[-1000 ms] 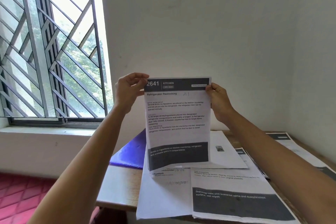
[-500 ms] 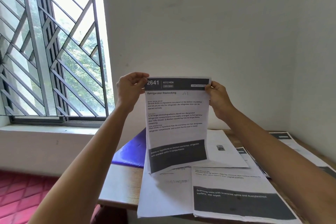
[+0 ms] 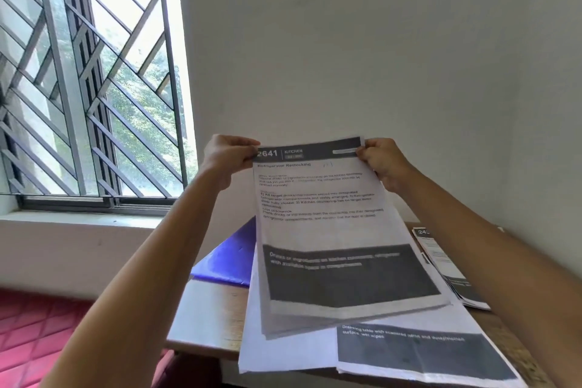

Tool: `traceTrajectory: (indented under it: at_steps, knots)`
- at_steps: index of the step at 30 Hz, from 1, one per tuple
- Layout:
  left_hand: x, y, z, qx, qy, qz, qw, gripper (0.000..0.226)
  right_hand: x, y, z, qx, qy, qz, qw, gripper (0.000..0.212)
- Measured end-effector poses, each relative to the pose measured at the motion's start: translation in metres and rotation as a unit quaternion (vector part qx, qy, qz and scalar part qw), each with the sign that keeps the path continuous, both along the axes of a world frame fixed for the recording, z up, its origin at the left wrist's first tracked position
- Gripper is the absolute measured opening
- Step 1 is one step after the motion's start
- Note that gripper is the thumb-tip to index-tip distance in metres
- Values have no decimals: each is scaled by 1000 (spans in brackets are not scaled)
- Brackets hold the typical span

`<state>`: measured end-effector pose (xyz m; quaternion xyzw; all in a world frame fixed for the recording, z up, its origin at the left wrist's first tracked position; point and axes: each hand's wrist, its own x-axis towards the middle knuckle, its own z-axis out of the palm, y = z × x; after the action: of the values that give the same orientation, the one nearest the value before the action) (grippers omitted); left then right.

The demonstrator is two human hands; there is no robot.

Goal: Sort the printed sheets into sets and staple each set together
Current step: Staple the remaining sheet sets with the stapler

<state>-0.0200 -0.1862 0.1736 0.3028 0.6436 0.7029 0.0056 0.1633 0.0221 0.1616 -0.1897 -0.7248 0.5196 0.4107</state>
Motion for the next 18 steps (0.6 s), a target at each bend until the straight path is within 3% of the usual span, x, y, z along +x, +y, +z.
traceTrajectory:
  at_steps: [9,16,18]
  knots:
    - [-14,22,-103,-68,-97,-4,993,15,-19,22,-80,-95,-129,-8,987,26]
    - [-18,32,-132,-92,-84,22,992,11,-32,34,-118,-183,-145,-14,972,23]
    - [-17,32,-136,-88,-71,33,993,11,-37,38,-125,-116,-163,-76,977,15]
